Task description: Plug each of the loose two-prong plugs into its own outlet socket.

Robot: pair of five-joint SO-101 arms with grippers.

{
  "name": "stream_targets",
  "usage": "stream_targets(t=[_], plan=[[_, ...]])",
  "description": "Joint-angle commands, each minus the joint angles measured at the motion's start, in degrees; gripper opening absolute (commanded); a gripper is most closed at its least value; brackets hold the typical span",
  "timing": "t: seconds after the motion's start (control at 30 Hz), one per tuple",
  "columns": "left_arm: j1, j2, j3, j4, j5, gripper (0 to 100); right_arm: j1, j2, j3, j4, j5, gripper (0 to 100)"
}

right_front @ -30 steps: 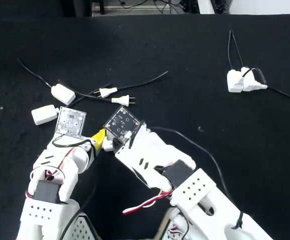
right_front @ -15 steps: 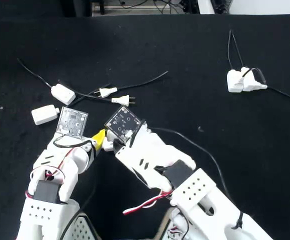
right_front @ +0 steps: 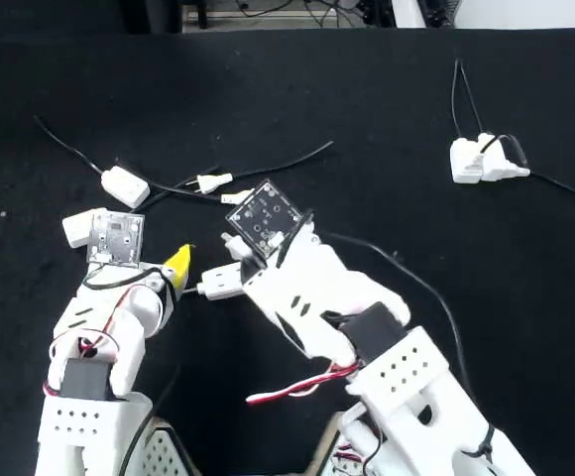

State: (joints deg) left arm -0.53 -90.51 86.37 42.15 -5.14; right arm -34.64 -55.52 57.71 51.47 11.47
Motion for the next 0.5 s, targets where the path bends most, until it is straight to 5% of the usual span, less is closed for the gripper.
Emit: stream_targets(t=[0.0, 0.47], plan=[[-1.10, -0.53, -1.54, -0.79, 0.88, 23, 1.23, -1.63, -3.91, 0.53, 1.41, 1.1], [-1.19, -0.53, -1.54, -0.53, 0.79, 23, 2.73, 26.07, -5.41, -12.13, 2.55, 1.1]])
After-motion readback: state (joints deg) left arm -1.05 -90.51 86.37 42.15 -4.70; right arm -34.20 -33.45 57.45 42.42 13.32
